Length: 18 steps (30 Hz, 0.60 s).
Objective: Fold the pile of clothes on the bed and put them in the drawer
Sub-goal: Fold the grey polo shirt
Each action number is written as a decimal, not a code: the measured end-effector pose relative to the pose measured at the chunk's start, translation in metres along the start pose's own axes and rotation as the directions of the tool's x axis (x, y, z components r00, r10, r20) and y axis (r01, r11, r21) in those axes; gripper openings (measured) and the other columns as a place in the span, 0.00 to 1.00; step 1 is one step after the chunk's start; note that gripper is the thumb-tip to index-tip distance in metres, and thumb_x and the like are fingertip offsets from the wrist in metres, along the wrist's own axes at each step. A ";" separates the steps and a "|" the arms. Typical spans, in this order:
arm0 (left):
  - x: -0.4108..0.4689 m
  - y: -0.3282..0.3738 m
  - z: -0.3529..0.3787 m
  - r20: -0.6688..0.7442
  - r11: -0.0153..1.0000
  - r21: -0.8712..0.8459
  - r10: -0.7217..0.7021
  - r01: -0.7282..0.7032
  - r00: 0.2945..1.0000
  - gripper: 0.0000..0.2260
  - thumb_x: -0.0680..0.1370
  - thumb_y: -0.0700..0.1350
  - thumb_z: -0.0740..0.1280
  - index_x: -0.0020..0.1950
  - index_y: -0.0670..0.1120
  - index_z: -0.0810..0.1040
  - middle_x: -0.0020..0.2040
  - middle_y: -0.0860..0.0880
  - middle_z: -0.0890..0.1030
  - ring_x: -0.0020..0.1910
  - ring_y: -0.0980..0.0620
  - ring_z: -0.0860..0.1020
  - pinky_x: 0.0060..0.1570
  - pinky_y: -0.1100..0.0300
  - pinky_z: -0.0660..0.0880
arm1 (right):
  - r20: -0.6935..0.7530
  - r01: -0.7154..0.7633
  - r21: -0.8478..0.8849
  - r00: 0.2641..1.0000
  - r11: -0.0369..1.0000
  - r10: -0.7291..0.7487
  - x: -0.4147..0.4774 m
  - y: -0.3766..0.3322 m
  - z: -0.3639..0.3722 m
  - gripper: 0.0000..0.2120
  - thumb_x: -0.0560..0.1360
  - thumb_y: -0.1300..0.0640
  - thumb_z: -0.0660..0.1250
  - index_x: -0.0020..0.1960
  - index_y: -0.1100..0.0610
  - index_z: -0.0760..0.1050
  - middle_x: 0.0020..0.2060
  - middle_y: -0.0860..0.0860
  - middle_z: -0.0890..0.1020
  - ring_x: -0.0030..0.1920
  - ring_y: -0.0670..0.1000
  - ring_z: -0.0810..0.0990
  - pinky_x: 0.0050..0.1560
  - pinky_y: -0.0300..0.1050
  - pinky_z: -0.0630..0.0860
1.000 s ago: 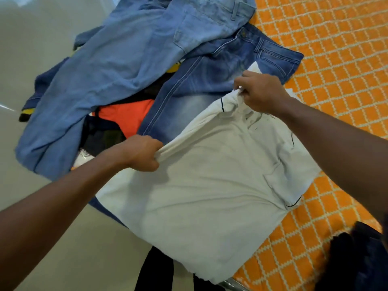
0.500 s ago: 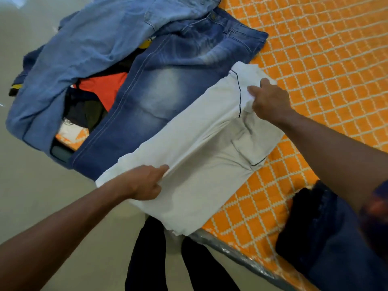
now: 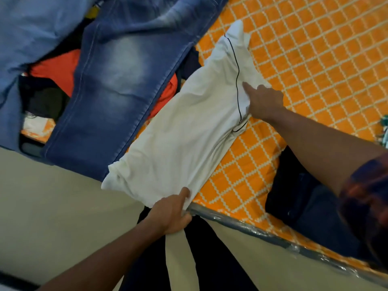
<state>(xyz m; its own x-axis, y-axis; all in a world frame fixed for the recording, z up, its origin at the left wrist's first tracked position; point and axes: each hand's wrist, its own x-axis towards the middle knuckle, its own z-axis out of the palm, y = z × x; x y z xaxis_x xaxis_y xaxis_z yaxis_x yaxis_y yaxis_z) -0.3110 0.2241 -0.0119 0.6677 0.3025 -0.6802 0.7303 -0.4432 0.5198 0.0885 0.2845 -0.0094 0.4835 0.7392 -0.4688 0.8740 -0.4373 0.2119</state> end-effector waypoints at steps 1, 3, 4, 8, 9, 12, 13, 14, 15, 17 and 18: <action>-0.002 -0.003 -0.002 -0.016 1.000 0.011 -0.017 0.017 1.000 0.20 0.77 0.58 0.64 0.64 0.53 0.63 0.45 0.49 0.77 0.45 0.42 0.79 0.41 0.54 0.69 | 0.038 -0.015 0.004 0.999 1.000 0.015 -0.003 0.002 0.000 0.35 0.82 0.45 0.61 0.83 0.46 0.47 0.64 0.61 0.73 0.56 0.64 0.79 0.45 0.52 0.68; -0.003 -0.009 -0.012 -0.168 0.997 -0.032 -0.073 0.069 0.983 0.19 0.77 0.62 0.64 0.61 0.54 0.65 0.42 0.52 0.77 0.42 0.44 0.79 0.41 0.53 0.73 | 0.031 -0.075 0.086 0.997 0.993 0.072 -0.013 0.001 -0.003 0.35 0.81 0.45 0.62 0.82 0.47 0.50 0.63 0.61 0.74 0.56 0.65 0.79 0.45 0.53 0.71; -0.002 -0.013 -0.017 -0.275 0.994 -0.072 -0.103 0.086 0.956 0.18 0.77 0.62 0.65 0.60 0.54 0.67 0.40 0.52 0.78 0.41 0.45 0.80 0.41 0.52 0.74 | -0.013 -0.106 0.167 0.994 0.980 0.110 -0.020 -0.003 -0.004 0.33 0.80 0.47 0.63 0.81 0.49 0.53 0.63 0.61 0.75 0.56 0.65 0.78 0.47 0.55 0.72; 0.005 -0.036 -0.049 -0.559 0.953 -0.268 -0.272 0.140 0.784 0.18 0.77 0.51 0.71 0.63 0.49 0.71 0.48 0.50 0.78 0.46 0.48 0.79 0.46 0.52 0.75 | -0.087 -0.156 0.645 0.958 0.748 0.274 -0.075 -0.057 0.014 0.28 0.76 0.50 0.65 0.75 0.49 0.64 0.67 0.57 0.72 0.64 0.63 0.74 0.57 0.57 0.73; 0.003 -0.045 -0.058 -0.604 0.948 -0.261 -0.309 0.184 0.735 0.20 0.76 0.49 0.72 0.65 0.47 0.71 0.55 0.47 0.77 0.52 0.46 0.77 0.51 0.50 0.75 | -0.027 -0.193 0.760 0.945 0.621 0.326 -0.095 -0.082 0.024 0.28 0.76 0.47 0.66 0.74 0.48 0.65 0.68 0.56 0.72 0.66 0.62 0.72 0.60 0.55 0.72; 0.003 -0.070 -0.079 -0.613 0.912 -0.213 -0.403 0.350 0.680 0.27 0.74 0.48 0.74 0.70 0.46 0.69 0.66 0.43 0.72 0.62 0.41 0.71 0.60 0.40 0.72 | 0.266 -0.360 0.915 0.877 0.182 0.400 -0.156 -0.152 0.057 0.33 0.76 0.42 0.70 0.76 0.47 0.62 0.71 0.54 0.70 0.70 0.58 0.71 0.63 0.52 0.70; 0.002 -0.079 -0.081 -0.583 0.897 -0.216 -0.435 0.386 0.686 0.28 0.74 0.47 0.74 0.71 0.45 0.69 0.67 0.43 0.71 0.63 0.39 0.71 0.61 0.39 0.72 | 0.302 -0.382 0.916 0.859 0.123 0.413 -0.178 -0.173 0.066 0.36 0.75 0.42 0.71 0.78 0.48 0.60 0.72 0.53 0.69 0.70 0.58 0.70 0.63 0.52 0.70; 0.000 -0.090 -0.082 -0.552 0.888 -0.229 -0.456 0.399 0.698 0.27 0.74 0.47 0.73 0.70 0.44 0.70 0.66 0.42 0.71 0.62 0.38 0.71 0.60 0.39 0.72 | 0.306 -0.385 0.916 0.850 0.109 0.429 -0.199 -0.193 0.073 0.37 0.75 0.44 0.72 0.78 0.48 0.58 0.73 0.52 0.68 0.71 0.57 0.69 0.64 0.52 0.70; -0.001 -0.098 -0.083 -0.521 0.885 -0.245 -0.465 0.396 0.716 0.23 0.74 0.47 0.72 0.67 0.44 0.72 0.63 0.42 0.72 0.60 0.38 0.73 0.58 0.40 0.73 | 0.299 -0.381 0.918 0.849 0.113 0.437 -0.215 -0.210 0.078 0.37 0.75 0.45 0.72 0.79 0.49 0.58 0.73 0.52 0.69 0.71 0.56 0.69 0.66 0.52 0.71; -0.008 -0.111 -0.085 -0.482 0.886 -0.275 -0.463 0.374 0.744 0.14 0.76 0.48 0.71 0.58 0.45 0.74 0.54 0.44 0.76 0.52 0.41 0.77 0.51 0.45 0.75 | 0.308 -0.389 0.914 0.850 0.116 0.427 -0.239 -0.234 0.088 0.34 0.77 0.49 0.71 0.78 0.49 0.60 0.73 0.51 0.72 0.71 0.56 0.71 0.67 0.52 0.72; -0.011 -0.115 -0.087 -0.475 0.885 -0.290 -0.464 0.365 0.748 0.10 0.77 0.48 0.70 0.53 0.45 0.74 0.49 0.45 0.78 0.48 0.42 0.77 0.47 0.48 0.75 | 0.322 -0.406 0.907 0.842 0.115 0.433 -0.244 -0.241 0.091 0.30 0.78 0.50 0.69 0.77 0.48 0.62 0.70 0.52 0.75 0.69 0.57 0.74 0.64 0.53 0.74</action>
<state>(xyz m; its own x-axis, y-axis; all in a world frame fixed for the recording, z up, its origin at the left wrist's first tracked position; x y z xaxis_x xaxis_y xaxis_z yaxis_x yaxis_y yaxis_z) -0.3904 0.3456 -0.0189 0.2285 0.8326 -0.5045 0.9318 -0.0369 0.3611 -0.2447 0.1625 -0.0242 0.7699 0.2685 -0.5789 -0.1391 -0.8147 -0.5629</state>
